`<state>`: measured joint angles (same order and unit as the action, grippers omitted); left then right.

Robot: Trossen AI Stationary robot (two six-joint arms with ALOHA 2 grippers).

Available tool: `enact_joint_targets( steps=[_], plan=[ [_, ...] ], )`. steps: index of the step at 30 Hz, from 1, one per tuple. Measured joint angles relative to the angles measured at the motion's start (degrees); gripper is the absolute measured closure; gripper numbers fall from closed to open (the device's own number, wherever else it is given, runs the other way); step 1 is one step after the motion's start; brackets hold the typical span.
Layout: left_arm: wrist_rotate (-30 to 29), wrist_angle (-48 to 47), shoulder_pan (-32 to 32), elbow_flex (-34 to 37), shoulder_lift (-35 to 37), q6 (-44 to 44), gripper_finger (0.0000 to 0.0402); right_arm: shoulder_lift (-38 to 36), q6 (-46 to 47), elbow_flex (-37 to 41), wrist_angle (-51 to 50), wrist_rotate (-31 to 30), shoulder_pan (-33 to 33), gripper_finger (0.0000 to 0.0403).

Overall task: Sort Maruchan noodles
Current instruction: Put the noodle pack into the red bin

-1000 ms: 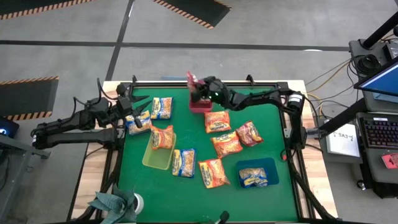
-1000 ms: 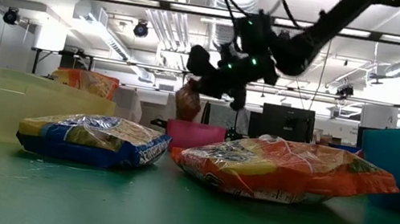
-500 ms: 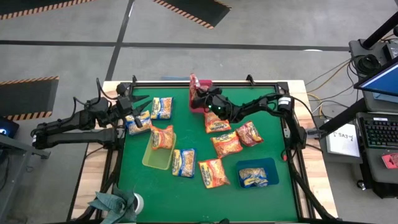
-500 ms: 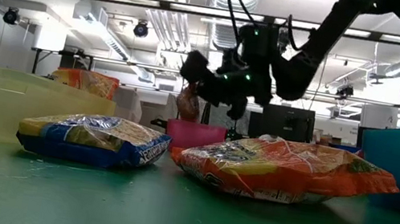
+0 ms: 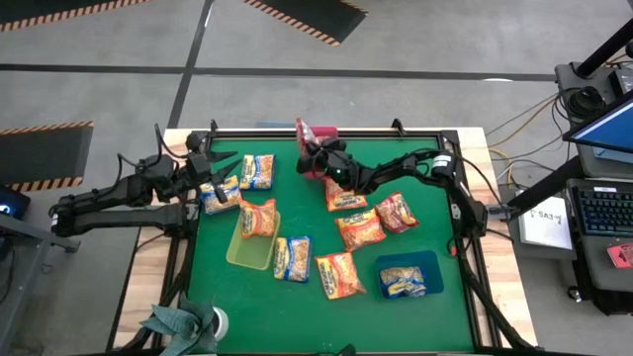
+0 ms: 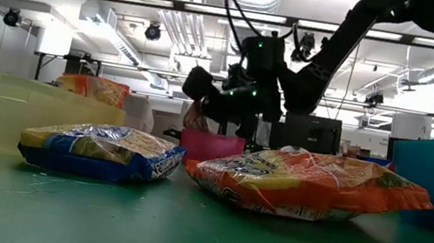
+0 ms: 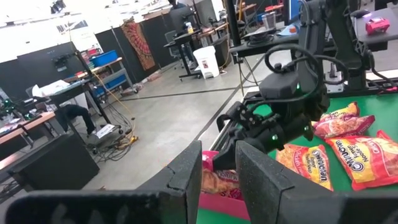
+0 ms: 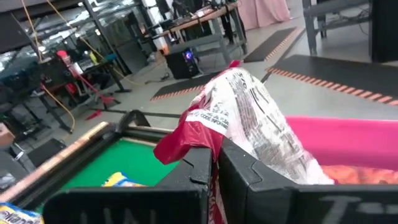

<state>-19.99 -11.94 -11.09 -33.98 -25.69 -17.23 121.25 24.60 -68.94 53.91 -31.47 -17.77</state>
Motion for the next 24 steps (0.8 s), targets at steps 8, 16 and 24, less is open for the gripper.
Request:
enact_joint_targets(
  steps=[8, 16, 24],
  plan=[
    [0.0, 0.2, 0.0, 0.0, 0.0, 0.0, 0.032, 0.1, 0.1, 0.3, -0.7, 0.2, 0.4, 0.0394],
    [0.0, 0.2, 0.0, 0.0, 0.0, 0.0, 0.032, 0.0, -0.1, 0.4, -0.9, 0.4, 0.4, 0.0363],
    [0.0, 0.1, 0.0, 0.0, -0.6, 0.0, 0.032, -0.4, 0.9, 0.5, -2.1, 0.4, 0.4, 0.028]
  ],
)
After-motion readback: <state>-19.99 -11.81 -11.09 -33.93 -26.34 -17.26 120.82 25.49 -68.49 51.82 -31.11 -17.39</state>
